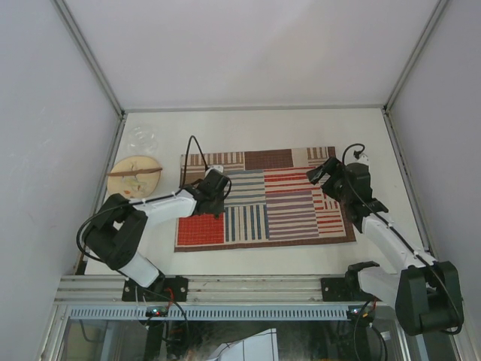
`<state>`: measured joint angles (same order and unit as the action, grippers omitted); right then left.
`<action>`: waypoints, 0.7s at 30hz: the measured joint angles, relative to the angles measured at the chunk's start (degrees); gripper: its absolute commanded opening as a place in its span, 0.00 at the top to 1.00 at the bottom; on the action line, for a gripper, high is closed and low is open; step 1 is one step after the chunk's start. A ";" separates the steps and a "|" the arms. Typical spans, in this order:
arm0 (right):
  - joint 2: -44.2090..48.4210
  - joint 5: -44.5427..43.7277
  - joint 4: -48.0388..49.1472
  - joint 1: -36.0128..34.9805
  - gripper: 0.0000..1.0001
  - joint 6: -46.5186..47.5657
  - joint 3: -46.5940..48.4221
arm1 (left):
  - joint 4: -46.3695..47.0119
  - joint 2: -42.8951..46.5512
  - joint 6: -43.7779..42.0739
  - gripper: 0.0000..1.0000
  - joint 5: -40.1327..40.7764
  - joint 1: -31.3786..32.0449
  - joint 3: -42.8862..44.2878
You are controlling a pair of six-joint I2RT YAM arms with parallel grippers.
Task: Set the dinner table for one person
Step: Place the fork on the napkin.
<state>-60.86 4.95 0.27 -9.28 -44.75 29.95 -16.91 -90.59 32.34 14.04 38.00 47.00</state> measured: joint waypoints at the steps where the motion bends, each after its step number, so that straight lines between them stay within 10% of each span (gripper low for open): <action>1: 0.00 -0.02 0.02 0.26 0.15 0.00 0.33 | 0.50 0.33 -0.24 1.00 0.04 0.02 -0.46; 21: -0.52 0.02 0.39 1.01 0.15 0.02 1.31 | 0.39 6.78 0.26 1.00 0.70 0.17 -5.05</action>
<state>-61.39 4.97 0.67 -8.27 -44.73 31.27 -16.51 -83.81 32.60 14.74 38.17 41.95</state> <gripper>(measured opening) 0.849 0.047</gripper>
